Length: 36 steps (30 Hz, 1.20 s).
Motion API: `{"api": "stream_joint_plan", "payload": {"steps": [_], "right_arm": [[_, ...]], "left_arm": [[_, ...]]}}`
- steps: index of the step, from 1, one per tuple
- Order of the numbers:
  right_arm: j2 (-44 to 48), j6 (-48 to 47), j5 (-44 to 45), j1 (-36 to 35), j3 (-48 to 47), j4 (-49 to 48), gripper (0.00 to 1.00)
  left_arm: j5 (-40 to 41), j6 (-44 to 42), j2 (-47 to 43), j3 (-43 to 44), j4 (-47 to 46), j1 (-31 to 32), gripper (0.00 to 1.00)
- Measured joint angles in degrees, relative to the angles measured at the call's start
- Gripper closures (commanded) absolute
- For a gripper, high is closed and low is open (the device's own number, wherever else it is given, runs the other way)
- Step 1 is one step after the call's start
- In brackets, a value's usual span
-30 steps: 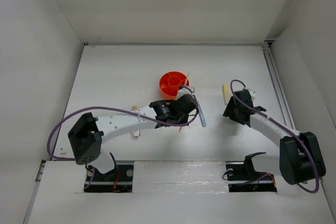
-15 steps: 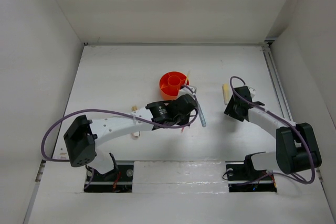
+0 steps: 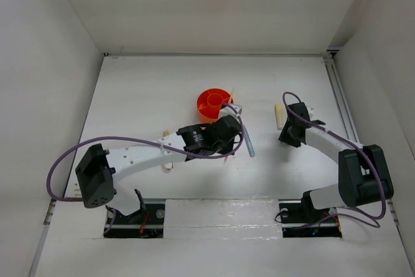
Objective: Sort the stationery into containers
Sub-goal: Close the pen cap on the pen.
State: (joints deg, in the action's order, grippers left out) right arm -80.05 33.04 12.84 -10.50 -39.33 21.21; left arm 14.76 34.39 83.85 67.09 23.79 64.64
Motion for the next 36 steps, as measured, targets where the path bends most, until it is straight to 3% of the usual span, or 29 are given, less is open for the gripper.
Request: {"api": "stream_joint_plan", "payload": {"steps": [7, 9, 20, 32, 36], "right_arm": [[-1.0, -1.5, 0.0, 0.3, -1.0, 1.3, 0.85], [-1.0, -1.9, -0.2, 0.4, -1.0, 1.3, 1.0], [0.5, -6.1, -4.5, 1.0, -1.2, 1.5, 1.0], [24.6, -14.1, -8.9, 1.2, -13.7, 8.4, 1.0], [27.8, -15.8, -10.8, 1.2, -15.2, 9.1, 1.0]], "left_arm": [[0.1, 0.0, -1.3, 0.0, 0.0, 0.0, 1.0], [0.1, 0.0, -1.5, 0.0, 0.0, 0.0, 1.0], [-1.6, -0.5, -3.0, -2.0, -2.3, 0.0, 1.0], [-12.1, -1.0, -10.2, -14.4, -19.1, -2.9, 1.0], [-14.1, -1.4, -10.2, -14.7, -22.1, -2.9, 1.0]]}}
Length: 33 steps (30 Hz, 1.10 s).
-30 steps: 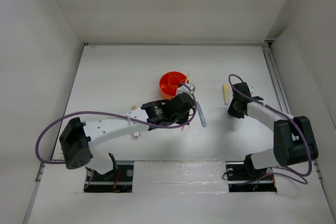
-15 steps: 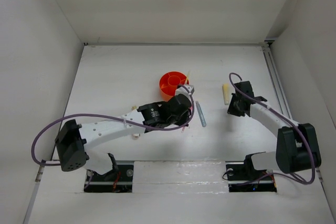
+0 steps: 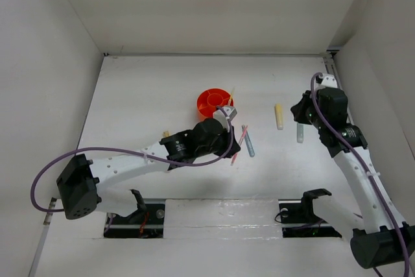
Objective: Sort the stationery into containers
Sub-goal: Close the pen cap on the pen.
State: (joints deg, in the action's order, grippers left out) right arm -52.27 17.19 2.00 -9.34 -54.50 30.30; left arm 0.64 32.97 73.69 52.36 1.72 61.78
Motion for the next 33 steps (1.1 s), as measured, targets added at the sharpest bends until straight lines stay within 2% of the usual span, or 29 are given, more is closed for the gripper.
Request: {"api": "stream_joint_plan", "payload": {"steps": [8, 14, 18, 24, 33], "right_arm": [[2.7, -2.5, -5.0, 0.0, 0.0, 2.8, 1.0], [11.9, -2.3, -9.6, 0.0, 1.9, 0.5, 1.0], [16.3, 2.5, -14.0, 0.0, 6.0, -6.2, 1.0], [17.2, 12.7, -19.0, 0.0, 13.8, -17.5, 1.0], [19.2, 20.8, -22.2, 0.0, 15.7, -25.5, 1.0]], "left_arm": [[-2.8, -1.7, -1.1, -0.9, -4.0, 0.0, 1.0], [-6.6, -3.4, -7.9, -8.4, -10.4, 0.0, 1.0], [-9.7, -5.1, -8.7, -10.5, -14.6, 0.3, 1.0], [-13.6, -6.4, -8.8, -11.6, -19.4, 1.6, 1.0], [-13.9, -6.5, -8.9, -11.6, -24.0, 1.6, 1.0]]}}
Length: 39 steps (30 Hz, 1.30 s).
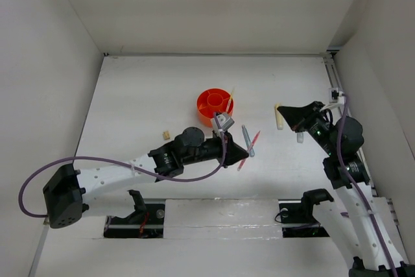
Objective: Sort the stationery into containers
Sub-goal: Close the pen cap on the pen.
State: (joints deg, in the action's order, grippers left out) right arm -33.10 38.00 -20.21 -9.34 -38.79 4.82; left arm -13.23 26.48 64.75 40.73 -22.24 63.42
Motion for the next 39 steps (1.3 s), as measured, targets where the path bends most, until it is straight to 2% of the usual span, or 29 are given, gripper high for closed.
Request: {"api": "stream_joint_plan", "payload": {"steps": [12, 18, 27, 39], "right_arm": [[0.7, 6.7, -0.7, 0.0, 0.3, -1.3, 1.0], [-0.7, 7.5, -2.3, -0.4, 0.2, -1.4, 1.0], [-2.1, 7.7, -1.5, -5.7, 0.1, -1.5, 1.0], [-2.1, 7.7, 0.4, -6.3, -0.1, -1.9, 1.0]], "left_arm": [[0.4, 1.0, 3.9, 0.2, -6.6, 0.0, 1.0], [0.6, 1.0, 5.4, 2.2, -7.3, 0.0, 1.0], [0.0, 1.0, 8.3, 4.4, -8.4, -1.2, 1.0], [-0.5, 1.0, 8.9, 4.4, -8.4, -1.6, 1.0]]}}
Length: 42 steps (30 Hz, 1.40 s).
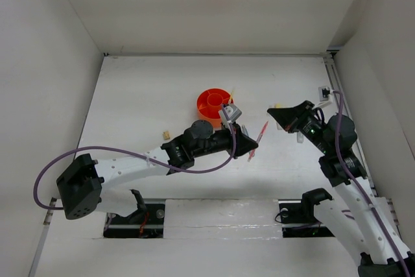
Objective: Sort the stationery into containers
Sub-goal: Close the pen cap on the pen.
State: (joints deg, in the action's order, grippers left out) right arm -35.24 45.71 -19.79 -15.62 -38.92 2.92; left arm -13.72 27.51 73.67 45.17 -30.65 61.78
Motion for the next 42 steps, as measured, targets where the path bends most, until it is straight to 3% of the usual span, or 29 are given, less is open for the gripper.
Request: {"api": "stream_joint_plan", "payload": {"steps": [42], "right_arm": [[0.1, -2.0, 4.4, -3.6, 0.0, 0.1, 1.0]], "left_arm": [[4.2, -0.5, -0.3, 0.3, 1.6, 0.0, 1.0]]}}
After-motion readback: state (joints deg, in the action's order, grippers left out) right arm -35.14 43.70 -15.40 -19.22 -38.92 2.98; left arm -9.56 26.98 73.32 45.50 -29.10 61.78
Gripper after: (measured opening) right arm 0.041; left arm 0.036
